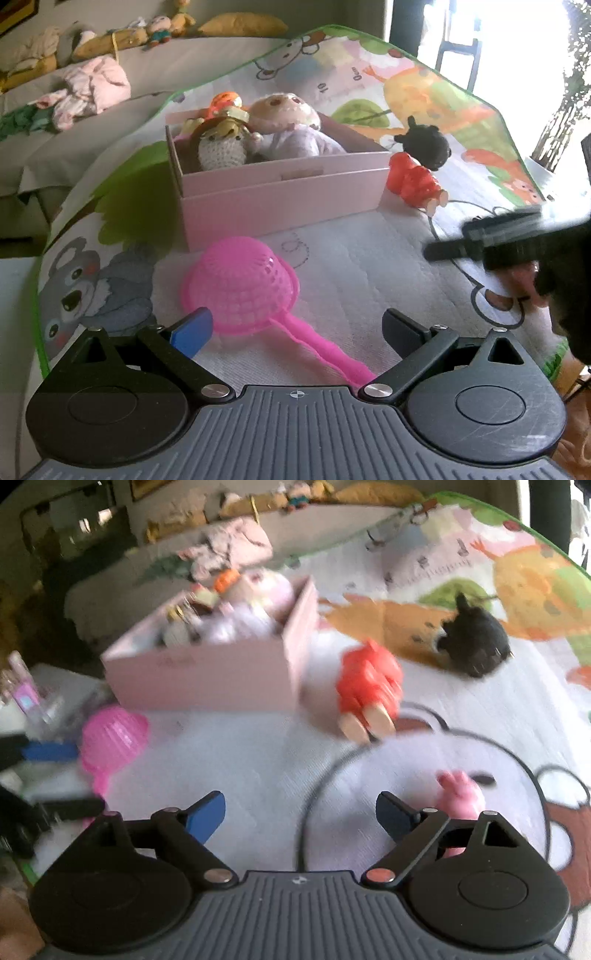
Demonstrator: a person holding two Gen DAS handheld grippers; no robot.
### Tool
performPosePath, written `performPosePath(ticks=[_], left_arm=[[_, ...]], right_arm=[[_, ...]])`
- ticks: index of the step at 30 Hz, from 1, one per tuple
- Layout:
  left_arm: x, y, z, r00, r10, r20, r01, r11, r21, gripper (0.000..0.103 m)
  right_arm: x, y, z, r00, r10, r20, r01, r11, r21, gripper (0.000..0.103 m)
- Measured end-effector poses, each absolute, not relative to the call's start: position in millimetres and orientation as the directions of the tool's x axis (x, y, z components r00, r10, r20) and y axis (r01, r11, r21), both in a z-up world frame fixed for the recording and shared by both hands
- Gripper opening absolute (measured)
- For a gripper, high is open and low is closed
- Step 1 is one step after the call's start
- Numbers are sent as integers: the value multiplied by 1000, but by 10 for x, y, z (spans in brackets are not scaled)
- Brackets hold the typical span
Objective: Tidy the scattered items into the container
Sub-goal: 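Open the right tool, setting the pink net on the mat beside the box, then grasp the pink net with the left tool while the right tool grasps the pink caterpillar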
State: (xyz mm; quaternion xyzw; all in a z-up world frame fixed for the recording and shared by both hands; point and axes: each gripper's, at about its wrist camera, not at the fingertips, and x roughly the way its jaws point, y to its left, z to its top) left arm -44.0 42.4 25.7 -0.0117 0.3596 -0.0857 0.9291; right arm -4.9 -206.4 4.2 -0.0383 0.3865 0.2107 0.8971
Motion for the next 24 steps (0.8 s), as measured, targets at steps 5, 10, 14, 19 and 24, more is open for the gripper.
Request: performPosePath(ticks=[5,10,14,19,24], left_arm=[[-355,515,251,733,-136,-666,90,991,-103,101],[-281,591,240,746,-113,-657,48,992,-115,100],[-268,606,248,758,-111,-642,51,992,-111,100],[-132,560,198,742,-88,-665,62,996,-63,84],[-120,357,227,735,-179,-654,213,977,-27,78]], right_arm=[[-170,-2029,-18,631,346,-694,-436,899,52,103],[-243,-1938,-56,646,355,-676,-471,882,13,103],[-236,-1954,-66,648,363,-670,-473,881,20,103],[-226,-1960,-66,642,369,-672,-478,878,24,103],[-224,-1935,-69,642,360,-677,-480,877,10,103]])
